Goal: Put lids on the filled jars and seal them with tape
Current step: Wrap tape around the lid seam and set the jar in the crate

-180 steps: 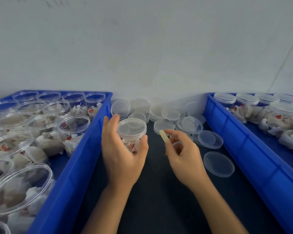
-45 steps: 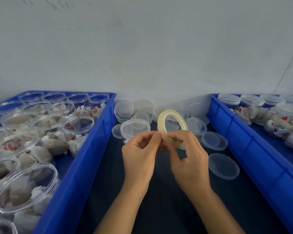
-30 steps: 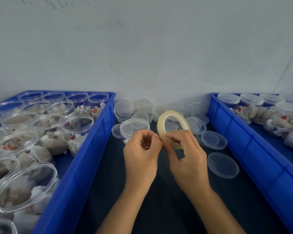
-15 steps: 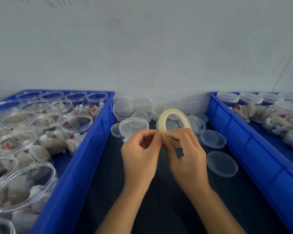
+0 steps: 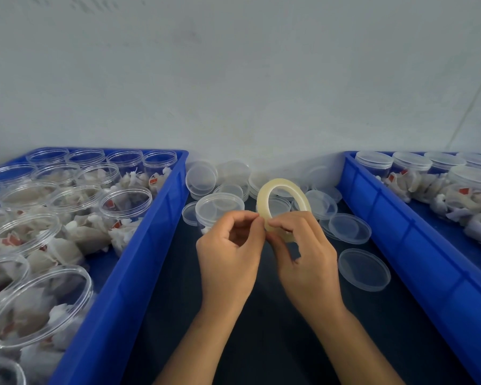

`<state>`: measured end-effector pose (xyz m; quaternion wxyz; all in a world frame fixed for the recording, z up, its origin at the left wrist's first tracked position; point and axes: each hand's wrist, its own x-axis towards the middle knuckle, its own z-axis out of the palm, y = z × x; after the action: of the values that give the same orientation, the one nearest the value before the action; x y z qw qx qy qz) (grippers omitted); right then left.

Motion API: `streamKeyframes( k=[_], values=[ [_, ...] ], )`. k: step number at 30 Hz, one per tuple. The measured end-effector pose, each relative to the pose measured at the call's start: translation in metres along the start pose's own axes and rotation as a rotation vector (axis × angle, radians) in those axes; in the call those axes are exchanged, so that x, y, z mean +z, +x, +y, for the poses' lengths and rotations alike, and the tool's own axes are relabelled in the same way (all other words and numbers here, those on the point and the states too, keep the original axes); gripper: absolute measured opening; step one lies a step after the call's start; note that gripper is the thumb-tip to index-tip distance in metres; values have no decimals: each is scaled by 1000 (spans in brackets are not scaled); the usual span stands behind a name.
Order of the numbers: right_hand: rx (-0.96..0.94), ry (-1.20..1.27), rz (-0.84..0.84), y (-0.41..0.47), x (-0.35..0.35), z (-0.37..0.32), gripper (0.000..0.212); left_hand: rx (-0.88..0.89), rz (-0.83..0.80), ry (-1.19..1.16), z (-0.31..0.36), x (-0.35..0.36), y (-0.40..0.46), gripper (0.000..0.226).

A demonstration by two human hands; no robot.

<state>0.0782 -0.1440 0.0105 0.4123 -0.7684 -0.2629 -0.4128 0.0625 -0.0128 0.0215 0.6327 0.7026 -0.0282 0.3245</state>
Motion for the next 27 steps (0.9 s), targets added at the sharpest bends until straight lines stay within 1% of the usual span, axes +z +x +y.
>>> streamKeyframes(
  k=[3, 8, 14, 19, 23, 27],
  values=[
    [-5, 8, 2, 0, 0, 0, 23, -40, -1, -50, -1, -1, 2, 12],
    [-4, 11, 3, 0, -1, 2, 23, -16, -1, -2, -1, -2, 1, 8],
    [-25, 17, -2, 1, -1, 1, 24, 50, -4, 83, -1, -3, 2, 6],
    [-38, -4, -35, 1, -2, 0, 17, 216, -22, 242, -1, -5, 4, 6],
    [-55, -1, -73, 1, -4, 2, 14, 220, -38, 272, -3, -6, 4, 19],
    [-49, 22, -69, -1, 0, 0, 23, 204, -47, 284, -4, -6, 3, 11]
  ],
)
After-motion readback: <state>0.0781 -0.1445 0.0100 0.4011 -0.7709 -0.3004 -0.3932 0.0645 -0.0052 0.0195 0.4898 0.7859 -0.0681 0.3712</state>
